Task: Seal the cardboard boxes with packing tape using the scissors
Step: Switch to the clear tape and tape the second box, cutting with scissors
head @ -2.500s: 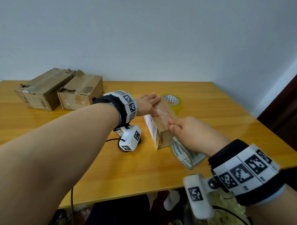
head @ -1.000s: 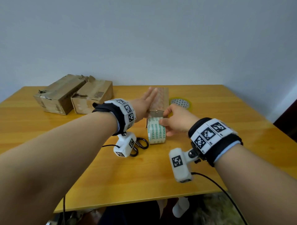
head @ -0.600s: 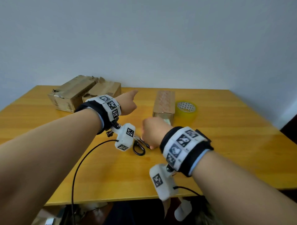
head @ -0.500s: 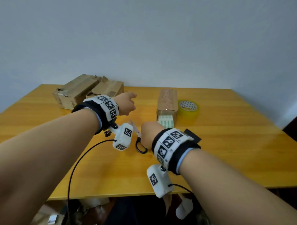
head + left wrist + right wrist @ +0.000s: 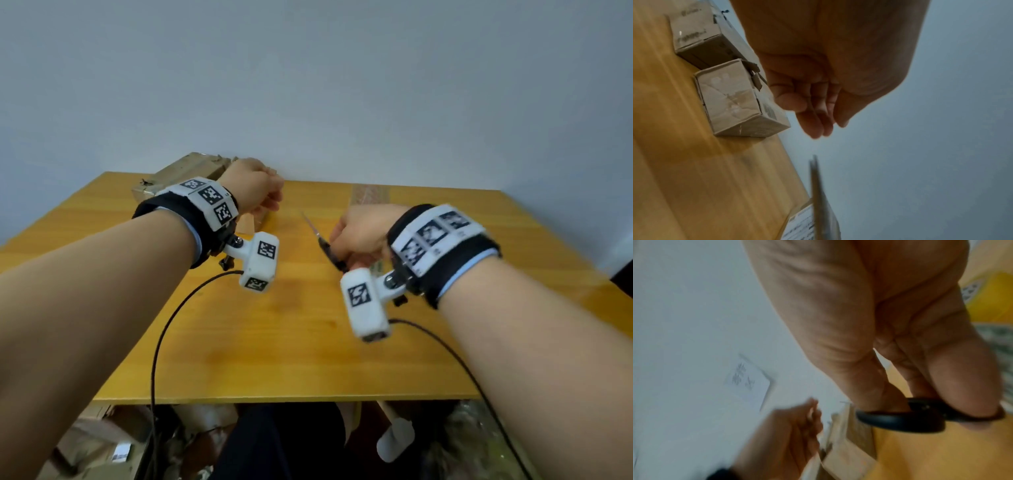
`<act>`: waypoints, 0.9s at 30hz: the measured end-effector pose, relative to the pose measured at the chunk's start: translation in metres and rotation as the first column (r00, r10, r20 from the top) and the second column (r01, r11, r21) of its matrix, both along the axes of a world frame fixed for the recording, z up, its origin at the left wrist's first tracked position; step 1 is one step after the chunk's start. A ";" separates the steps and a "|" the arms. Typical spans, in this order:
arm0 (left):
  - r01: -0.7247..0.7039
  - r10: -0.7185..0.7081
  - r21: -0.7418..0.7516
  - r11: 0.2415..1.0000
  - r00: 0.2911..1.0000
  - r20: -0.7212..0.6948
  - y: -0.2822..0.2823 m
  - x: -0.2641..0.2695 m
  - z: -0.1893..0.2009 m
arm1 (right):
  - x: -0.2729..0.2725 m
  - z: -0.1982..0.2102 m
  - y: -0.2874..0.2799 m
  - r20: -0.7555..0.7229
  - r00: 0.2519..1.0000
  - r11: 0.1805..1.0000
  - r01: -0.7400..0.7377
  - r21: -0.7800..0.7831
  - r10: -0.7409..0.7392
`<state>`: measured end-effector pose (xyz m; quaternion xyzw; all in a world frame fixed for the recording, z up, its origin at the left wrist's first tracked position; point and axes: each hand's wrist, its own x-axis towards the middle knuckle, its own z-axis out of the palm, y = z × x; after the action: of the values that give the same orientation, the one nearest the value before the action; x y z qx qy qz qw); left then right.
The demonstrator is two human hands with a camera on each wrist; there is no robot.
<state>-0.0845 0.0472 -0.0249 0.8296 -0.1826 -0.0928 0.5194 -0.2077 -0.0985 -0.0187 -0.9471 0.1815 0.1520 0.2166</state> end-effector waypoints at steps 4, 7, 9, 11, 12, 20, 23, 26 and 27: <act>0.009 0.004 0.108 0.994 0.994 -0.112 -0.016 -0.010 -0.005 | -0.015 0.024 -0.044 0.060 0.979 0.887 0.151 0.437 -0.196; 0.178 -0.120 0.181 0.967 0.949 -0.293 -0.043 -0.032 -0.019 | -0.025 0.023 -0.074 0.094 0.961 0.838 0.176 0.516 -0.260; 0.246 -0.153 0.195 0.950 0.905 -0.397 -0.061 -0.048 -0.027 | -0.028 0.013 -0.084 0.089 0.957 0.843 0.198 0.501 -0.277; 0.294 -0.162 0.236 0.926 0.876 -0.454 -0.076 -0.060 -0.034 | -0.025 -0.002 -0.095 0.126 0.952 0.894 0.211 0.395 -0.280; 0.315 -0.171 0.243 0.918 0.864 -0.474 -0.082 -0.062 -0.038 | -0.023 -0.006 -0.098 0.160 0.950 0.922 0.206 0.326 -0.269; 0.298 -0.155 0.204 0.933 0.840 -0.521 -0.106 -0.052 -0.042 | 0.005 -0.013 -0.095 0.435 0.897 0.987 0.003 0.162 -0.075; 0.321 -0.168 0.297 0.899 0.880 -0.444 -0.105 -0.038 -0.032 | 0.017 -0.025 -0.096 0.363 0.932 0.993 -0.025 0.113 -0.018; 0.324 -0.176 0.262 0.909 0.868 -0.465 -0.107 -0.028 -0.027 | 0.023 -0.034 -0.099 0.393 0.914 0.987 0.041 0.153 -0.099; 0.329 -0.180 0.259 0.908 0.866 -0.467 -0.107 -0.027 -0.025 | 0.026 -0.035 -0.100 0.402 0.908 0.983 0.052 0.174 -0.119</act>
<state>-0.1115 -0.0601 -0.0497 0.8309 -0.1538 -0.3725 0.3835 -0.1819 -0.1981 -0.0534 -0.9286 0.1607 -0.0462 0.3313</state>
